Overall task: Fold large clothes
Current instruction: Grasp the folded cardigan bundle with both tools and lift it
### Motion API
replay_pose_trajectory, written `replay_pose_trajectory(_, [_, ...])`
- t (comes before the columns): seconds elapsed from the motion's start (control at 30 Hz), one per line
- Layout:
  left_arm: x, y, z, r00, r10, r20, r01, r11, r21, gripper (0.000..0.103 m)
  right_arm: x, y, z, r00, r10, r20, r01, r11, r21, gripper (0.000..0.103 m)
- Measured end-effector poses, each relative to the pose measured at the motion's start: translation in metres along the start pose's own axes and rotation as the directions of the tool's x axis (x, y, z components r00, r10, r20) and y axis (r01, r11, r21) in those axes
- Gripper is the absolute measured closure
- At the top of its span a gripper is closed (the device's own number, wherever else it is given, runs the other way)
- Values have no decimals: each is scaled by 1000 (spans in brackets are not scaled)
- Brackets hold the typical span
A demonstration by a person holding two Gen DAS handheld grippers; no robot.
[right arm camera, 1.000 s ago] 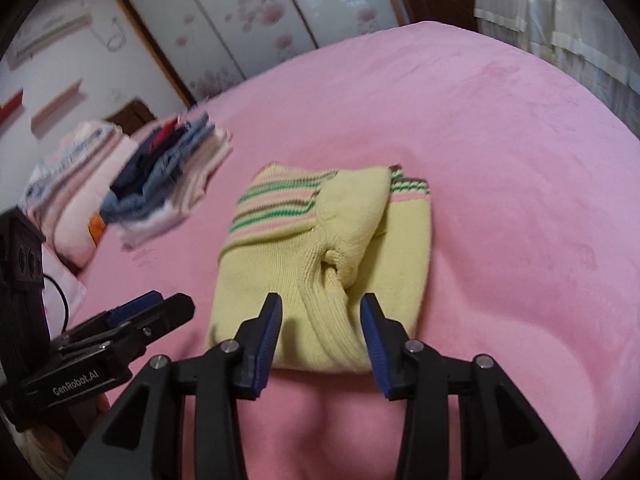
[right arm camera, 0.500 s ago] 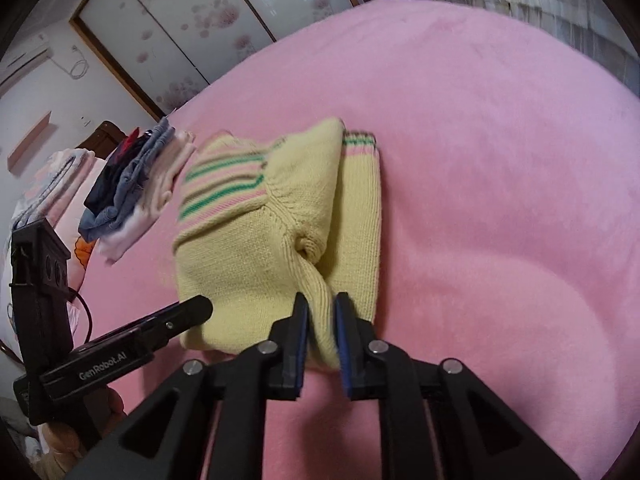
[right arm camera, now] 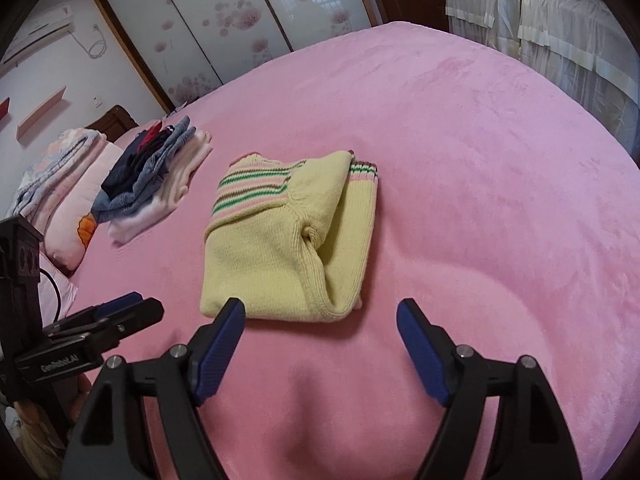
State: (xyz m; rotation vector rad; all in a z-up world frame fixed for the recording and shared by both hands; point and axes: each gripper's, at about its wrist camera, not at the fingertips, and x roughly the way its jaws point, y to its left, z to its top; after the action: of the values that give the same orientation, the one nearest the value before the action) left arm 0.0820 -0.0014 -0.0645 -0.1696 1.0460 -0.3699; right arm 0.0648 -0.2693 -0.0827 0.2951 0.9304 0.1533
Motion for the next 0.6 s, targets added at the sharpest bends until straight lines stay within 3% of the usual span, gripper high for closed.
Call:
replay_pose_trajectory(0.1, [14, 5, 2, 999, -28, -43, 26, 999, -37, 28, 9, -4, 0, 1000, 8, -22, -7, 1000, 10, 24])
replay_pose_trajectory(0.23, [38, 18, 11, 995, -67, -78, 60, 994, -95, 28, 33, -16, 7, 992, 93, -82, -87, 993, 74, 24])
replay_pose_trajectory(0.33, [61, 29, 26, 985, -153, -84, 139, 979, -151, 28, 50, -24, 17, 986, 136, -96, -126, 986, 107, 24])
replay_pose_trajectory(0.4, [74, 33, 33, 977, -199, -81, 182, 967, -181, 28, 67, -31, 25, 976, 179, -127, -160, 976, 144, 24])
replay_pose_trajectory(0.5, [95, 43, 46, 960, -269, -76, 244, 940, -240, 28, 97, -42, 34, 942, 289, -171, -248, 942, 224, 24])
replay_pose_trajectory(0.6, [109, 53, 52, 941, -336, -46, 307, 901, -307, 28, 118, -49, 41, 918, 353, -181, -298, 914, 274, 23])
